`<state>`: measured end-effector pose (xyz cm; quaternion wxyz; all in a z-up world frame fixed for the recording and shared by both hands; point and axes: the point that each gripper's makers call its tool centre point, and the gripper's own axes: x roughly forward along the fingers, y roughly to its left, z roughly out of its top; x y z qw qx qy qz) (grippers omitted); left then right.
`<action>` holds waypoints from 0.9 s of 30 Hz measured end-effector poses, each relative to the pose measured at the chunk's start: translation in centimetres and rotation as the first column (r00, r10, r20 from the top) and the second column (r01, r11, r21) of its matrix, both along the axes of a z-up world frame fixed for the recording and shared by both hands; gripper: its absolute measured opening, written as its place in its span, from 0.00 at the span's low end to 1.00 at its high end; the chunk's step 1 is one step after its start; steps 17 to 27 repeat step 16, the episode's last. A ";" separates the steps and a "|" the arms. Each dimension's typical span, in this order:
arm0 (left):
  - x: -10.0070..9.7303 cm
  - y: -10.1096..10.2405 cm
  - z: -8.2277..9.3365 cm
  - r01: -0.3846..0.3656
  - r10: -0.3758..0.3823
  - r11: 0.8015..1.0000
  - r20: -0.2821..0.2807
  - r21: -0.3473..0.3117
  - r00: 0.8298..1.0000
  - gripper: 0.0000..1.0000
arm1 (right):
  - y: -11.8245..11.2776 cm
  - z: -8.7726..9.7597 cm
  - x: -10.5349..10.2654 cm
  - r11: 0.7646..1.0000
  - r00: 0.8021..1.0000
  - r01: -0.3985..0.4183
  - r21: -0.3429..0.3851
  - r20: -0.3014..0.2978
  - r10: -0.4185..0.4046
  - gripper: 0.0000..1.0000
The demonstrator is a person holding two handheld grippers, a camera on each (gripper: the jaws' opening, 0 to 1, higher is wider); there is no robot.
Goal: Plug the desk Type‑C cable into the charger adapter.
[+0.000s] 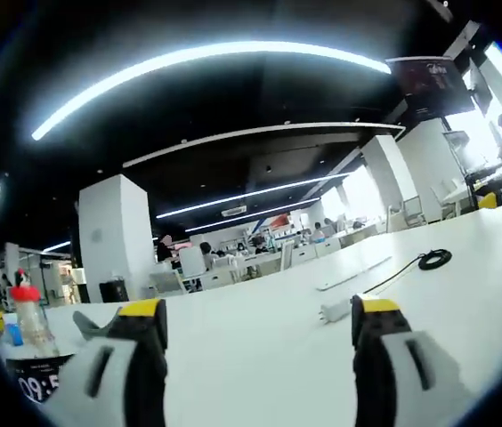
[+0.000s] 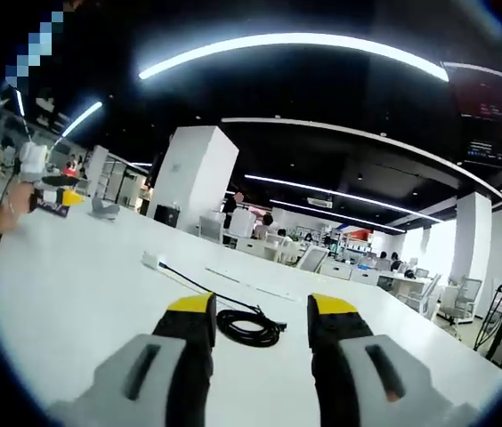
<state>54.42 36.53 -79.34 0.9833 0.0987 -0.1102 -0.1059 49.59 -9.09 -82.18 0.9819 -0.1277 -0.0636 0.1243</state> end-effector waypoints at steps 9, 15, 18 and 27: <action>-0.3 -1.0 0.0 0.033 -0.033 0.999 0.003 0.007 0.999 0.86 | -0.1 -0.6 0.3 1.000 1.000 0.007 -0.012 -0.023 -0.008 0.42; -0.3 -1.1 0.0 0.042 -0.042 0.999 0.004 0.006 0.999 0.87 | 0.5 -1.1 0.4 0.999 0.999 -0.004 -0.050 -0.043 0.001 0.42; -0.3 -1.1 -0.1 0.043 -0.043 0.999 0.004 0.006 0.999 0.87 | 0.6 -1.1 0.4 0.998 0.999 -0.007 -0.055 -0.045 0.004 0.42; -0.3 -1.1 -0.1 0.043 -0.043 0.999 0.004 0.006 0.999 0.87 | 0.6 -1.1 0.4 0.998 0.999 -0.007 -0.055 -0.045 0.004 0.42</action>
